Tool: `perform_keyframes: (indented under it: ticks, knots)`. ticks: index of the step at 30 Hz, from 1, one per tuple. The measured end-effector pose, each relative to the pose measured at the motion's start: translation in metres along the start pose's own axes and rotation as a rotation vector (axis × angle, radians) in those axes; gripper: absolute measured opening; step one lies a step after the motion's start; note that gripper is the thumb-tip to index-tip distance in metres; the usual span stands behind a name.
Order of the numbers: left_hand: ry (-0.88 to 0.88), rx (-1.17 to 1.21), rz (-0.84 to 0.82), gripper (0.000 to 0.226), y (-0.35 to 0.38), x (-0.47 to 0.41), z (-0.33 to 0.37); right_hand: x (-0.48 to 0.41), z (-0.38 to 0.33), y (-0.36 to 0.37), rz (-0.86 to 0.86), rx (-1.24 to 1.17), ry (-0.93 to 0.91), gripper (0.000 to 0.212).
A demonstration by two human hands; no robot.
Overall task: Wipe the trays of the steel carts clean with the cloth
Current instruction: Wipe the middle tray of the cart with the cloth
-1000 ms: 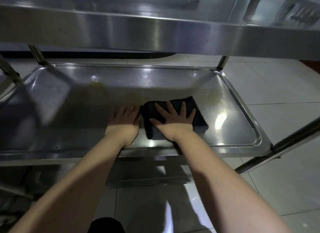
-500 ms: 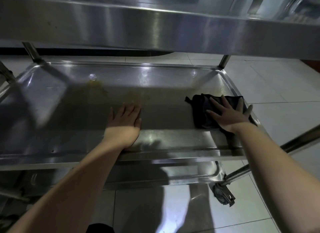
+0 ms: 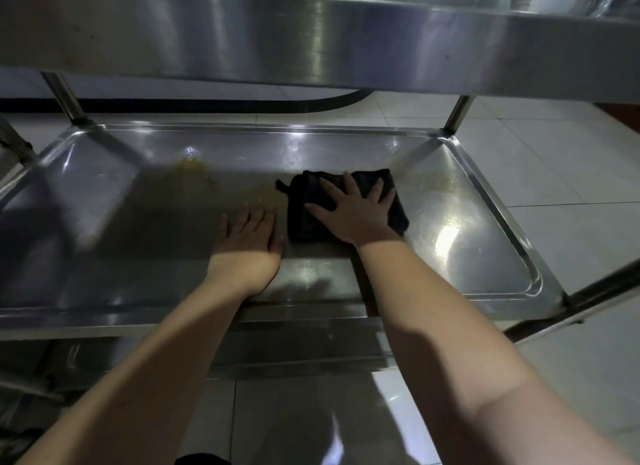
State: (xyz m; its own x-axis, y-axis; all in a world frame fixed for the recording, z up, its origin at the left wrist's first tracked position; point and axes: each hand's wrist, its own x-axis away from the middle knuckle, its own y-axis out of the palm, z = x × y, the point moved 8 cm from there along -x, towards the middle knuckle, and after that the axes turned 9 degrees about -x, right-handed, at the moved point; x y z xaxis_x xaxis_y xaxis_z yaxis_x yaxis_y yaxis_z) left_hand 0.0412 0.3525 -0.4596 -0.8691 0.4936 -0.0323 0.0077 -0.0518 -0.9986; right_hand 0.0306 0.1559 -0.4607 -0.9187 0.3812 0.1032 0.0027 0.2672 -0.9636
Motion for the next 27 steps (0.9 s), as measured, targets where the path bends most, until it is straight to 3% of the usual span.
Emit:
perform_keyframes:
  ticks: [5,13,17,23,27]
  knots:
    - [0.002,-0.012,-0.018,0.057,-0.001,0.001,0.001,0.004,0.043,-0.013,0.042,-0.022,0.03,0.076]
    - [0.067,-0.033,-0.177,0.057,-0.007,-0.014,0.002,0.021,0.194,-0.046,0.09,-0.023,0.255,0.087]
    - [0.073,-0.034,-0.005,0.05,-0.031,-0.054,0.01,0.017,0.198,-0.044,0.113,0.0,0.232,0.084]
    - [0.113,-0.175,-0.052,0.054,-0.013,-0.114,0.02,0.014,0.202,-0.041,0.13,0.0,0.228,0.088]
    - [0.109,-0.119,-0.065,0.056,0.006,-0.125,0.013,0.007,0.206,-0.041,0.143,0.039,0.247,0.088]
